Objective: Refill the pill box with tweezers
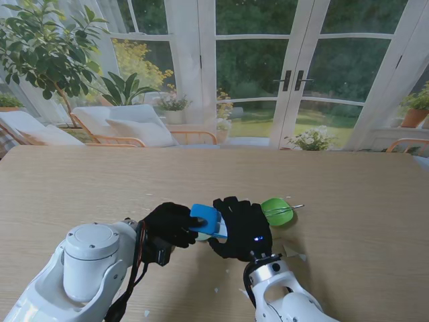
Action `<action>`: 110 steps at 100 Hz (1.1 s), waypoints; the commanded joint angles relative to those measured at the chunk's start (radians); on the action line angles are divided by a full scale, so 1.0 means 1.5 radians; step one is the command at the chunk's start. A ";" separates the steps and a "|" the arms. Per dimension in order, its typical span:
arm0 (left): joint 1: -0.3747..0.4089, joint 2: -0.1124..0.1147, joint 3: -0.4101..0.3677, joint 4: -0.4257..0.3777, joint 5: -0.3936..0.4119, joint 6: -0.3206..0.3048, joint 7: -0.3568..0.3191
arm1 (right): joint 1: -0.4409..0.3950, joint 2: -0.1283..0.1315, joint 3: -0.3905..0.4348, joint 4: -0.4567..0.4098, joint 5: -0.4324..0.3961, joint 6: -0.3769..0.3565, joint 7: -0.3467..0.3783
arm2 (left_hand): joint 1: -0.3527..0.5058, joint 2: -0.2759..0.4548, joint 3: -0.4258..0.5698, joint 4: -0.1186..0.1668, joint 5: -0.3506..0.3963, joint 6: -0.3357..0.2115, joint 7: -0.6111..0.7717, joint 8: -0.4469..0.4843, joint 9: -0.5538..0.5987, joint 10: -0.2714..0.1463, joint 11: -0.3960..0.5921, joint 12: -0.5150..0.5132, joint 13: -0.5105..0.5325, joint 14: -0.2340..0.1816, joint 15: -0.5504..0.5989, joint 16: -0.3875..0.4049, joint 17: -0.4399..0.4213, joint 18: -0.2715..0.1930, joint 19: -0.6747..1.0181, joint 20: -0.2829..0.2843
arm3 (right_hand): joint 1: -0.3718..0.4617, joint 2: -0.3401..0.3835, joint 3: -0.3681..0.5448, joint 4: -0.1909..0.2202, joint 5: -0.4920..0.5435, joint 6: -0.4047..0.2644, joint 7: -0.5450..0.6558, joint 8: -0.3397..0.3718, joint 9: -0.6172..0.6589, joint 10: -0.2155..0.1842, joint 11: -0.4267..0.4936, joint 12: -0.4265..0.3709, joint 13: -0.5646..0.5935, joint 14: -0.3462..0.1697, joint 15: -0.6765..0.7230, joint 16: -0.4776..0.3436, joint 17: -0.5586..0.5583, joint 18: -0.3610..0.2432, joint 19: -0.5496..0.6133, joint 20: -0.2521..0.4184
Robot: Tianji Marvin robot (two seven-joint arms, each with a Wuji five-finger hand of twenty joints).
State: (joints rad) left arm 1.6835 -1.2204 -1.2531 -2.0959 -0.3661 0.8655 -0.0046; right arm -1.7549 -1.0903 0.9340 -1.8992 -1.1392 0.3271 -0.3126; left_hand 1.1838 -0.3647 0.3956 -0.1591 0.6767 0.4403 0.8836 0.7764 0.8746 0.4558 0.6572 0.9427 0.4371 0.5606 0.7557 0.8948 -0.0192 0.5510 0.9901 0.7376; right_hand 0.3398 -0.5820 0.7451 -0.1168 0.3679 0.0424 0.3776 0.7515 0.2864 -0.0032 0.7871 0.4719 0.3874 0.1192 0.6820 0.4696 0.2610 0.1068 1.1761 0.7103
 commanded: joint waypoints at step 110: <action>0.011 0.032 -0.007 -0.018 0.094 -0.007 -0.082 | -0.018 -0.013 0.009 -0.003 0.021 0.001 -0.026 | -0.376 -0.018 0.230 0.042 -0.176 -0.017 -0.418 -0.322 -0.404 -0.085 -0.211 -0.327 -0.252 -0.155 -0.385 -0.140 -0.064 -0.100 -0.484 0.133 | 0.069 -0.029 0.152 -0.006 0.163 -0.059 0.283 0.089 0.123 -0.011 0.024 0.023 0.063 -0.010 0.026 0.010 0.028 0.017 0.028 0.009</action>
State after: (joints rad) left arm 1.6947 -1.1803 -1.2654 -2.1088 -0.2556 0.8668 -0.1152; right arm -1.7597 -1.1120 0.9434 -1.8798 -1.1006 0.3345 -0.3900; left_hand 0.6460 -0.3752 0.7505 -0.1267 0.4292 0.4328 0.2978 0.3259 0.2980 0.3729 0.3741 0.4960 0.0804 0.3601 0.2394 0.7060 -0.1300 0.4301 0.3726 0.8719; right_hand 0.3377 -0.7015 0.8168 -0.1207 0.5207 0.0697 0.6026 0.8561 0.4659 0.0025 0.8173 0.4982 0.4843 0.1199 0.7149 0.4765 0.3034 0.1258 1.1912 0.7103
